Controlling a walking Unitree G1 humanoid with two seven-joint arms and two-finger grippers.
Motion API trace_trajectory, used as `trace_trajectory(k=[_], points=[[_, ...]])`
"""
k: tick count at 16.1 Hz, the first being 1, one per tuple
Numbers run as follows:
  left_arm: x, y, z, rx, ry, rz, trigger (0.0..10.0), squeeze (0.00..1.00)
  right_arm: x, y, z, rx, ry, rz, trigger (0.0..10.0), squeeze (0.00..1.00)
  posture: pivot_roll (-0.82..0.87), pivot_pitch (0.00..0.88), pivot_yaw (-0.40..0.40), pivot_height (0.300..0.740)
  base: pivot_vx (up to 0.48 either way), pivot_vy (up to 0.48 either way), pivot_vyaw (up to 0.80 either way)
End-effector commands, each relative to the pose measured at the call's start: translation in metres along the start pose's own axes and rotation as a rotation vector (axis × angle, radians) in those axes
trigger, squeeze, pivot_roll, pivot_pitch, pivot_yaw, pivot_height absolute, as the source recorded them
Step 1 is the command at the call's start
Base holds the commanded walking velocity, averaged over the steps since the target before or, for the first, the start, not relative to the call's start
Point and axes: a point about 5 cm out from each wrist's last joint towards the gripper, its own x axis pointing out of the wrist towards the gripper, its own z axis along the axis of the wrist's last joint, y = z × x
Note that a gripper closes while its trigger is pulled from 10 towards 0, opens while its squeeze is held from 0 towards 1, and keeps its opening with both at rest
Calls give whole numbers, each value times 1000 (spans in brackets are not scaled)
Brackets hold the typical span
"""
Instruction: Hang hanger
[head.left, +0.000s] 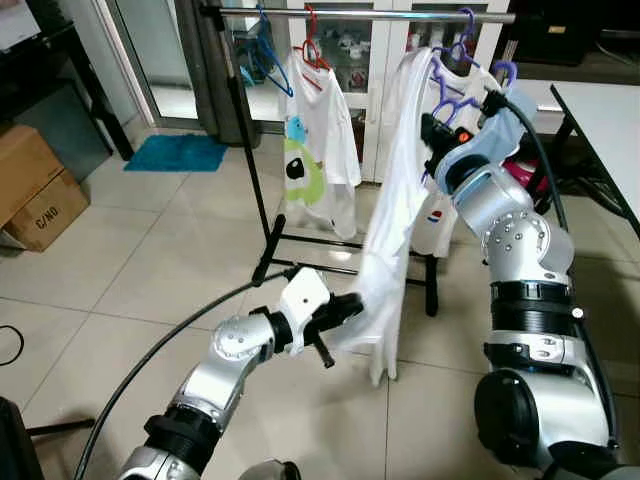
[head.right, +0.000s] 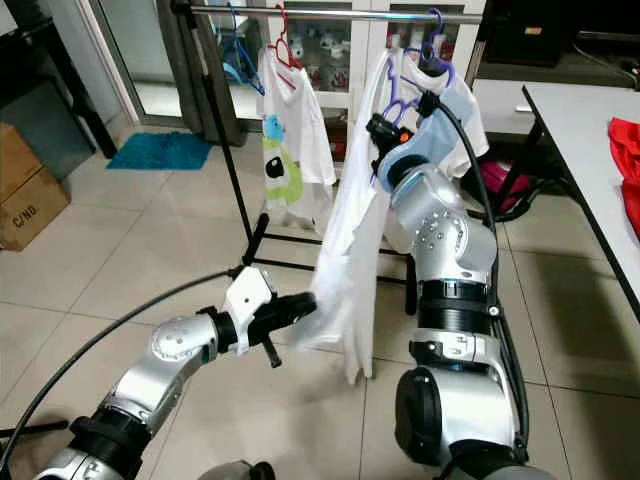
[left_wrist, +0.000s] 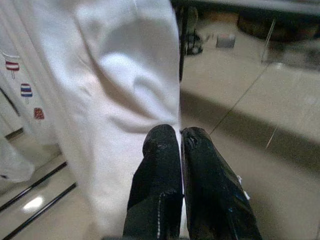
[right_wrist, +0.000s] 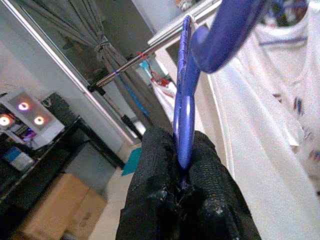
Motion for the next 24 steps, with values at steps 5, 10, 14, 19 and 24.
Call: trace_trajectory(k=[5, 10, 14, 19, 24], points=[[-12, 3, 31, -75, -118, -14, 10000, 1000, -4, 4, 5, -70, -28, 70, 10000, 0, -170, 0, 58, 740, 0, 0, 0], [-40, 51, 68, -92, -195, 414, 10000, 1000, -33, 2, -22, -356, 97, 213, 10000, 0, -171, 0, 64, 740, 0, 0, 0], [-34, 59, 96, 13, -191, 449, 10000, 1000, -59, 5, -50, -435, 232, 339, 10000, 0, -167, 0, 64, 740, 0, 0, 0], [-27, 60, 98, -12, -166, 506, 10000, 1000, -71, 12, -57, -404, 237, 373, 10000, 0, -178, 0, 64, 740, 0, 0, 0], [-27, 43, 91, -42, -146, 507, 10000, 1000, -82, 6, -67, -433, 256, 344, 10000, 0, -167, 0, 39, 740, 0, 0, 0]])
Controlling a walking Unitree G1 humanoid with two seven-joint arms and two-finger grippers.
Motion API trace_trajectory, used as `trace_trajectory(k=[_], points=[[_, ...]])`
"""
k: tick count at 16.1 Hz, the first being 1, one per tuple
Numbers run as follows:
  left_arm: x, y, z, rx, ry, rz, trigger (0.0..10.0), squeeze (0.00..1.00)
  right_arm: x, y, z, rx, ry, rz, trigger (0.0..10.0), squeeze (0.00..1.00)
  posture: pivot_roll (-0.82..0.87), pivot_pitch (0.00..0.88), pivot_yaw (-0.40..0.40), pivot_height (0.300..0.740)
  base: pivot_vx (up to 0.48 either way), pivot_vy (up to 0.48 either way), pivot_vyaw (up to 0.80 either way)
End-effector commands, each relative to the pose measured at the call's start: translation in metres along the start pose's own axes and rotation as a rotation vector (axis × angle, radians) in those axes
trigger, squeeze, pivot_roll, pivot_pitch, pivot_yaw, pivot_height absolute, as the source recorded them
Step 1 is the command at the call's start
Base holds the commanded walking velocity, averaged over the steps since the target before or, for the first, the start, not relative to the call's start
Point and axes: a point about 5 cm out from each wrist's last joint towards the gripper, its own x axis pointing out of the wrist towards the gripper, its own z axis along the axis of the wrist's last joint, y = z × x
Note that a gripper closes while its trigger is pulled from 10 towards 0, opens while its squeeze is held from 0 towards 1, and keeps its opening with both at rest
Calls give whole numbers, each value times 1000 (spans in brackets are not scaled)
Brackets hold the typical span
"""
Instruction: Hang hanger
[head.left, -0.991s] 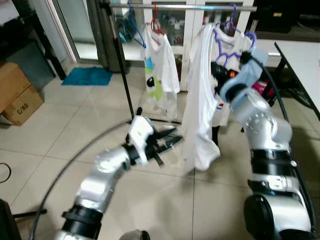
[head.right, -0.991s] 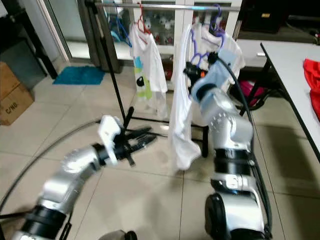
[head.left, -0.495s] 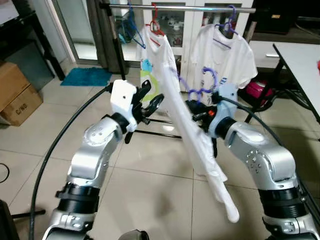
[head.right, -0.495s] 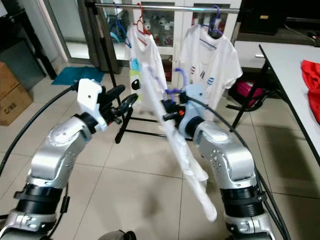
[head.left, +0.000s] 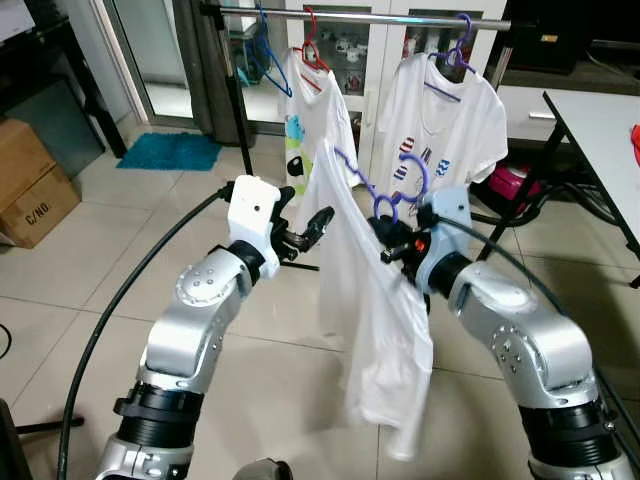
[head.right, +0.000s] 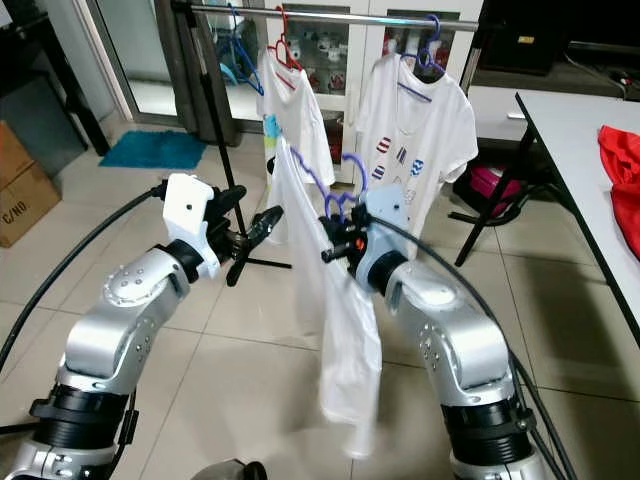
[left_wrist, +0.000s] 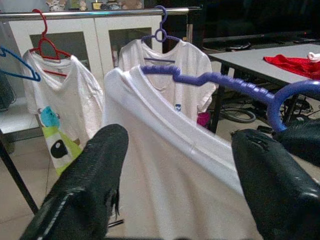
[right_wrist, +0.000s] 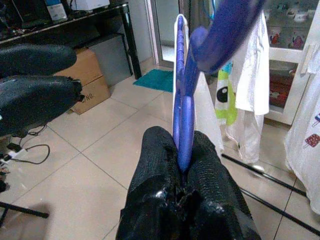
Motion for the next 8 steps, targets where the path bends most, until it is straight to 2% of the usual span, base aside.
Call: trace_trajectory(k=[1, 5, 7, 8], points=[[0, -2, 5, 14, -8, 6, 10000, 1000, -2, 4, 11, -7, -49, 16, 10000, 0, -165, 0, 35, 740, 0, 0, 0], [5, 0, 12, 68, -14, 31, 10000, 1000, -3, 10, 13, -22, -81, 65, 10000, 0, -168, 0, 38, 740, 0, 0, 0], [7, 1, 13, 62, -21, 46, 10000, 1000, -4, 12, 13, -28, -81, 82, 10000, 0, -170, 0, 39, 740, 0, 0, 0], [9, 3, 14, 55, -24, 60, 10000, 671, -5, 13, 14, -32, -84, 91, 10000, 0, -172, 0, 42, 740, 0, 0, 0]])
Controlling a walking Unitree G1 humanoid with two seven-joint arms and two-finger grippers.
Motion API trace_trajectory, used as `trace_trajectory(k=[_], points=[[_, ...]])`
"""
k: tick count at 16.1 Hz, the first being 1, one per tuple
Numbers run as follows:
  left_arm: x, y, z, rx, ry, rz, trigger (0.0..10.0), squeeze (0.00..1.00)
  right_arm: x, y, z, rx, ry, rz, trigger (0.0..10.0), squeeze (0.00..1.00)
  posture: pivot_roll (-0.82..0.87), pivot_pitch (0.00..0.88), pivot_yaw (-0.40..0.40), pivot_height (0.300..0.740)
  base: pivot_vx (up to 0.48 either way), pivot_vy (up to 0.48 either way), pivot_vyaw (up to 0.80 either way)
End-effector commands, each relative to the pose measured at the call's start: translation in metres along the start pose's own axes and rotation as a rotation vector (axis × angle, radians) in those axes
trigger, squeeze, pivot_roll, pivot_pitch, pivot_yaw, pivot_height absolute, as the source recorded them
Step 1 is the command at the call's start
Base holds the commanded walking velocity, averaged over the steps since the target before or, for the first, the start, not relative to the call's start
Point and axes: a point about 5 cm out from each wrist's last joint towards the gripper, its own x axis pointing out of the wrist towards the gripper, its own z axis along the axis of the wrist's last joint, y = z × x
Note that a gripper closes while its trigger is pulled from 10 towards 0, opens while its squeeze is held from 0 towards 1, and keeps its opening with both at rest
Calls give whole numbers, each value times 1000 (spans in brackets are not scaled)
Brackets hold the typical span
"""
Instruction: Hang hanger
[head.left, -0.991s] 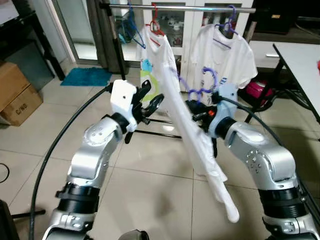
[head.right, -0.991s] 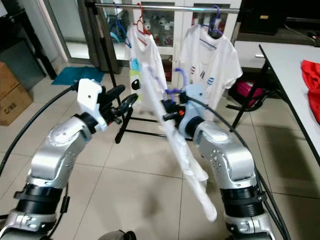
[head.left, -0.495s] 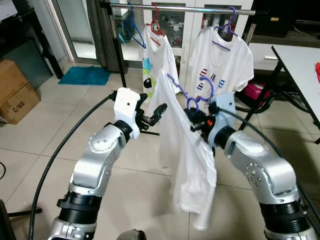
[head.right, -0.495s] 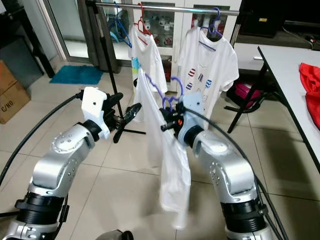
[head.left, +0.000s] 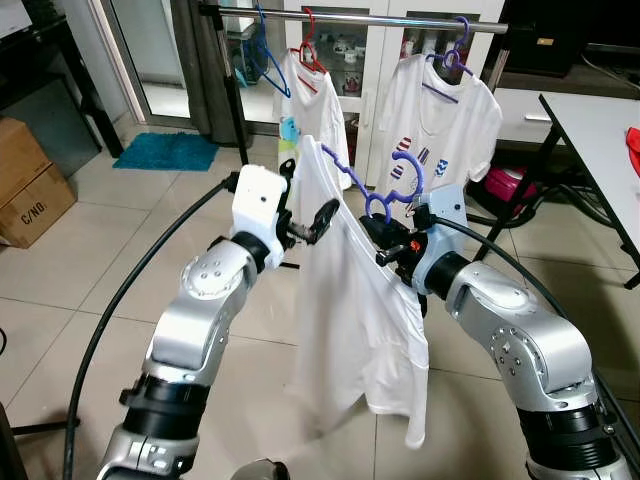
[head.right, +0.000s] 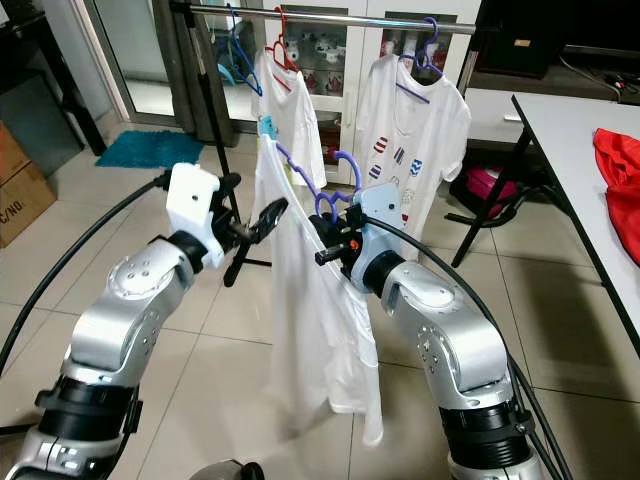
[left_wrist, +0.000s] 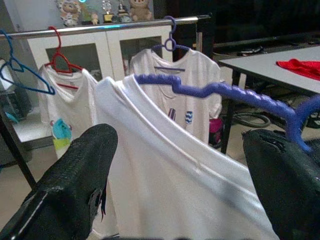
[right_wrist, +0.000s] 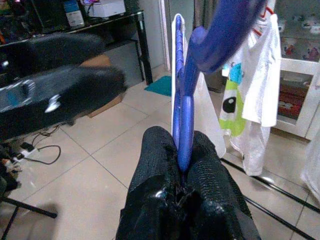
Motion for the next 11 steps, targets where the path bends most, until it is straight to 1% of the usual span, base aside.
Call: trace_trajectory(k=[1, 4, 7, 9, 11], points=[[4, 3, 2, 4, -4, 21, 10000, 0, -2, 6, 8, -23, -55, 32, 10000, 0, -174, 0, 45, 740, 0, 0, 0], [10, 8, 2, 6, -10, 42, 10000, 0, -3, 11, 9, -33, -63, 68, 10000, 0, -176, 0, 46, 740, 0, 0, 0], [16, 14, 6, 15, -18, 61, 10000, 0, -3, 10, 10, -49, -62, 63, 10000, 0, -177, 0, 46, 740, 0, 0, 0], [20, 17, 7, 9, -23, 78, 10000, 0, -3, 11, 10, -59, -67, 82, 10000, 0, -181, 0, 49, 740, 0, 0, 0], [22, 18, 6, 3, -20, 80, 10000, 0, -4, 14, 11, -36, -78, 121, 10000, 0, -184, 0, 52, 740, 0, 0, 0]])
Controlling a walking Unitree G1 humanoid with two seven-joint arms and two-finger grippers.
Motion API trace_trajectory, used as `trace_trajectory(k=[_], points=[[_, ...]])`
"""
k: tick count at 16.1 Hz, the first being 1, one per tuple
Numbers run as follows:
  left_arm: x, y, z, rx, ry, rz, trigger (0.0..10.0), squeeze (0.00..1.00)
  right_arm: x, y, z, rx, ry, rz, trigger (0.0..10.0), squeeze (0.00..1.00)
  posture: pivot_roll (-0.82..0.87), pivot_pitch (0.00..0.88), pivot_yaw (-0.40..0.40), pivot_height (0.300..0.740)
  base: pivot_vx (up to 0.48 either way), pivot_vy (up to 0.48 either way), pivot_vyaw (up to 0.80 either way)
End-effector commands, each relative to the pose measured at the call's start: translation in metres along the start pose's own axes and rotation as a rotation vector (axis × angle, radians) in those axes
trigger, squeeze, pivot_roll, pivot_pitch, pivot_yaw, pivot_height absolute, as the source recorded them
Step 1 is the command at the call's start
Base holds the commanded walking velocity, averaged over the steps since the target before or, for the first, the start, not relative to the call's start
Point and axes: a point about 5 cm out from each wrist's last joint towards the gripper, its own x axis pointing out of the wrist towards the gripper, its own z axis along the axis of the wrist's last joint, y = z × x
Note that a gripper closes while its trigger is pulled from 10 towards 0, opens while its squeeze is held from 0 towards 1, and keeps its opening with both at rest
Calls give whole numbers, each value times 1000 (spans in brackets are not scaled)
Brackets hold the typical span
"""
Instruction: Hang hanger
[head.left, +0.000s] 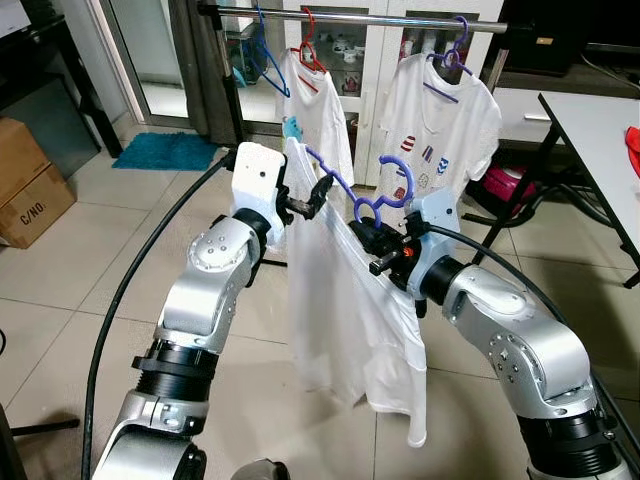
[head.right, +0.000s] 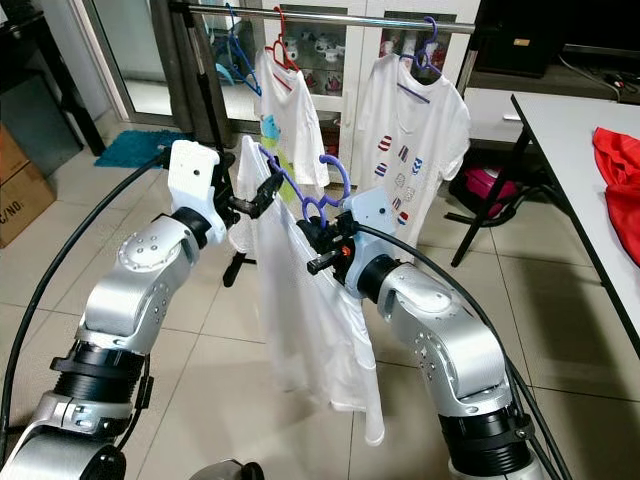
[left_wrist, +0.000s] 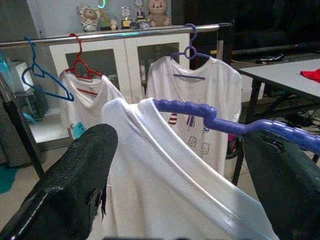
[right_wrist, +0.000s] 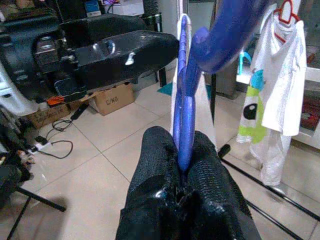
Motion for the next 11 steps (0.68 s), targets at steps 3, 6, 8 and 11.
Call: trace_trajectory(k=[3, 6, 8, 11], points=[[3, 3, -2, -11, 9, 21, 7725, 0, -3, 9, 15, -16, -87, 65, 10000, 0, -187, 0, 55, 740, 0, 0, 0], [5, 2, -4, -16, 10, 0, 0, 0, -4, 14, 16, -18, -98, 113, 10000, 0, -188, 0, 54, 740, 0, 0, 0], [6, 1, -6, -10, 17, -33, 0, 0, -5, 18, 16, -21, -98, 144, 10000, 0, -190, 0, 55, 740, 0, 0, 0], [8, 1, -8, -7, 25, -35, 0, 0, -6, 21, 17, -26, -101, 169, 10000, 0, -194, 0, 58, 740, 0, 0, 0]])
